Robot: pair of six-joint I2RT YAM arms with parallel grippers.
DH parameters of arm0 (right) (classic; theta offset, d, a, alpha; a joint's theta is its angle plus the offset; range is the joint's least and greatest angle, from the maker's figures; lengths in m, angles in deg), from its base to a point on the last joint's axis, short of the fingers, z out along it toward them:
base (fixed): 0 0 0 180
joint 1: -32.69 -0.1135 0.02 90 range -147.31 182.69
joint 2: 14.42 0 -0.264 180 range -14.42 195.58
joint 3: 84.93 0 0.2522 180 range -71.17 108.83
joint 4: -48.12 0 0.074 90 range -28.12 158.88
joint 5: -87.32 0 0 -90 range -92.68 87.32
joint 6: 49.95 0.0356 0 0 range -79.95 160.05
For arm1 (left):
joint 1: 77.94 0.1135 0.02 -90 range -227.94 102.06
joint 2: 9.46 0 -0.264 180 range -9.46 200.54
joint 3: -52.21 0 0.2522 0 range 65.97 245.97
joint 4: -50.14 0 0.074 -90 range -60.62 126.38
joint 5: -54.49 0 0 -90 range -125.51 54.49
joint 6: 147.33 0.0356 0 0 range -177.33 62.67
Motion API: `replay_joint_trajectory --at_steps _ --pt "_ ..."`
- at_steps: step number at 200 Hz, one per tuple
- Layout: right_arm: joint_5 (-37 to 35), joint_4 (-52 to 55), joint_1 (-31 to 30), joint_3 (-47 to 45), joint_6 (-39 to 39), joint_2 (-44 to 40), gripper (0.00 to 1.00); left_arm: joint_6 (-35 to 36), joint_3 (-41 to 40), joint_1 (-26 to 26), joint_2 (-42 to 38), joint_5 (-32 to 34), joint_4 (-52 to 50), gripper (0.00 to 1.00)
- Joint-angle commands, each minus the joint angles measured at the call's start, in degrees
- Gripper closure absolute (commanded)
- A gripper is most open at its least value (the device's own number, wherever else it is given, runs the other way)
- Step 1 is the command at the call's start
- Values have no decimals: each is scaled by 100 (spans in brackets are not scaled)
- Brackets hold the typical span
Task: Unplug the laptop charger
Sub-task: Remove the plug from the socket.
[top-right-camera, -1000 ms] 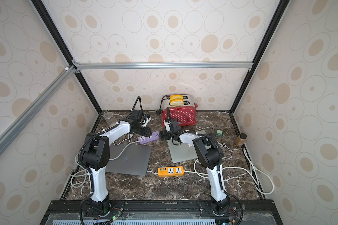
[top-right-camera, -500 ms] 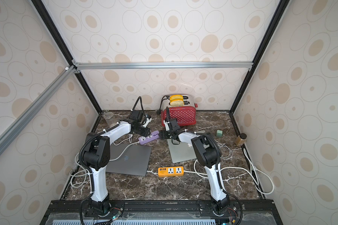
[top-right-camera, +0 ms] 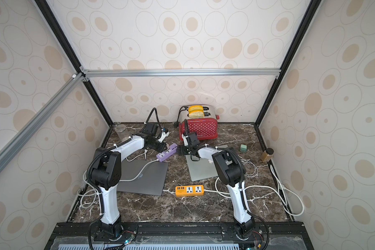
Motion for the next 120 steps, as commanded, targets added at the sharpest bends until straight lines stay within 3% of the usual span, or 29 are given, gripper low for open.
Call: replay_joint_trajectory --at_steps 1,16,50,79,120 --pt "14 -47 -65 -12 150 -179 21 228 -178 -192 -313 176 -78 74" --pt "76 -132 -75 -23 223 -181 21 203 -391 -343 -431 662 146 75" --pt "160 -355 -175 -145 380 -223 21 -151 -964 -459 -633 1005 891 77" --pt "336 -475 -188 -42 644 -41 21 -288 -1325 -523 -796 1077 1347 79" --pt "324 -287 -228 309 926 188 22 -300 -1226 -528 -711 968 1268 79"
